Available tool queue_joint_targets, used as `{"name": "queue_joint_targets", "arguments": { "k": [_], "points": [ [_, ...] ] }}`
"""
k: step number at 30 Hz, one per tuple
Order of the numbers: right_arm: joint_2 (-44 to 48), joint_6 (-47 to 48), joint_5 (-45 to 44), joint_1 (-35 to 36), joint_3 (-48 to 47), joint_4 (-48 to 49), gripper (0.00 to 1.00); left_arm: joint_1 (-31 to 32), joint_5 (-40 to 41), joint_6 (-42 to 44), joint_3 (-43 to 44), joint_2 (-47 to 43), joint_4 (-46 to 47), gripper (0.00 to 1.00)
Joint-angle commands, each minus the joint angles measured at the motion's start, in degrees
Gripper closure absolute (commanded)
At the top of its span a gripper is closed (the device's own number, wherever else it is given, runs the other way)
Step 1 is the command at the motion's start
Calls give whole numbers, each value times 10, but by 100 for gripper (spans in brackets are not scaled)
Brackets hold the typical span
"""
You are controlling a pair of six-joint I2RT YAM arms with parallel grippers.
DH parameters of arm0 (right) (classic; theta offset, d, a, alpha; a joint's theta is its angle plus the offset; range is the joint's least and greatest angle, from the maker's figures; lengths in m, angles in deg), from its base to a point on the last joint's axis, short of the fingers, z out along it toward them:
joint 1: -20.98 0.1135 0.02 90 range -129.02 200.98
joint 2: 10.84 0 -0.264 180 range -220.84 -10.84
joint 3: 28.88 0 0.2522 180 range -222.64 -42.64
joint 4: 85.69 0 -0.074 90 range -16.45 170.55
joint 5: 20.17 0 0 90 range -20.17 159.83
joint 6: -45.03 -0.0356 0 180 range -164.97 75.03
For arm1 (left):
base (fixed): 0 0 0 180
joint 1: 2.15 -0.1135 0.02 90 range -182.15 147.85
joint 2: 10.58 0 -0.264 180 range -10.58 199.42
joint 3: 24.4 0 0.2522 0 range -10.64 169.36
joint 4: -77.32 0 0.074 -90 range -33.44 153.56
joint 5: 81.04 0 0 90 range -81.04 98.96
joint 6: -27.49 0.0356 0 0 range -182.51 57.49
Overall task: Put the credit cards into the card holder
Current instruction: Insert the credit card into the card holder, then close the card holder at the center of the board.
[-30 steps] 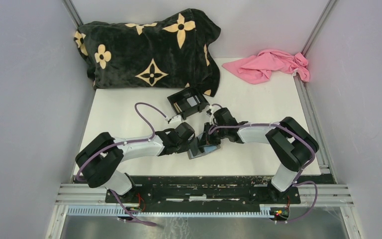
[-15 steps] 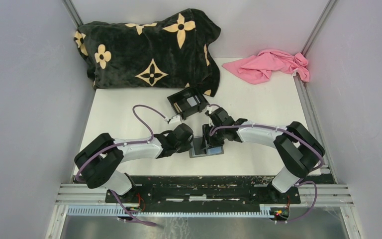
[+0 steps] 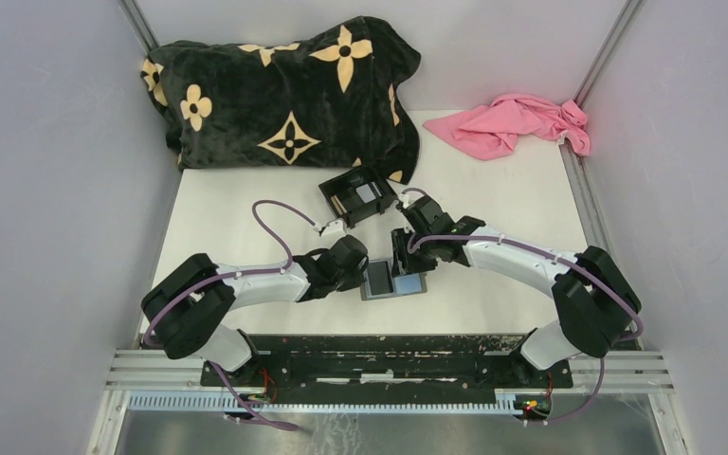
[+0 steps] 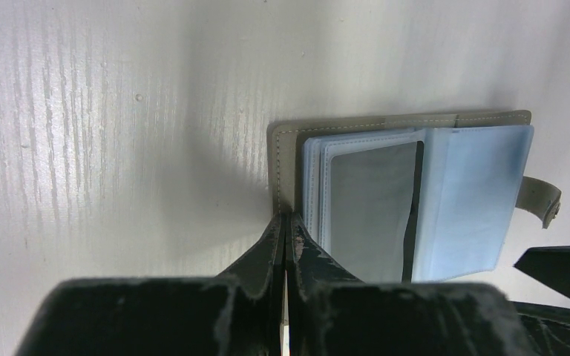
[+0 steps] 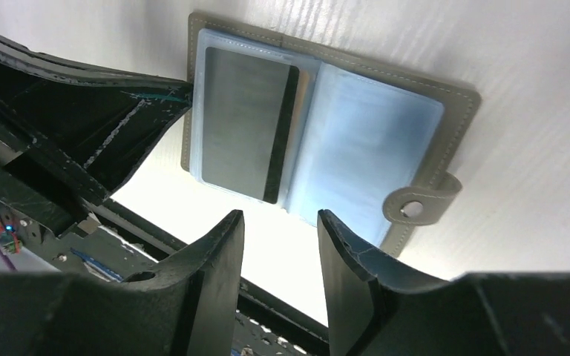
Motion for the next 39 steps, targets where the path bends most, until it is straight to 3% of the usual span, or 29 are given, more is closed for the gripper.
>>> {"name": "queue_joint_targets", "arguments": {
  "k": [1, 8, 17, 28, 39],
  "points": [
    [21, 29, -57, 2, -16, -37, 52, -4, -3, 19, -29, 29, -66, 97],
    [4, 43, -104, 2, -13, -52, 52, -3, -4, 18, -36, 15, -70, 96],
    [-21, 67, -168, 3, -44, -107, 52, -4, 19, 18, -40, -38, -89, 81],
    [-34, 39, -104, 3, -28, -60, 51, -4, 15, 17, -67, -96, -64, 73],
    [-22, 1, -42, 2, -4, -7, 40, -4, 18, 32, -72, -125, -55, 71]
  ]
}}
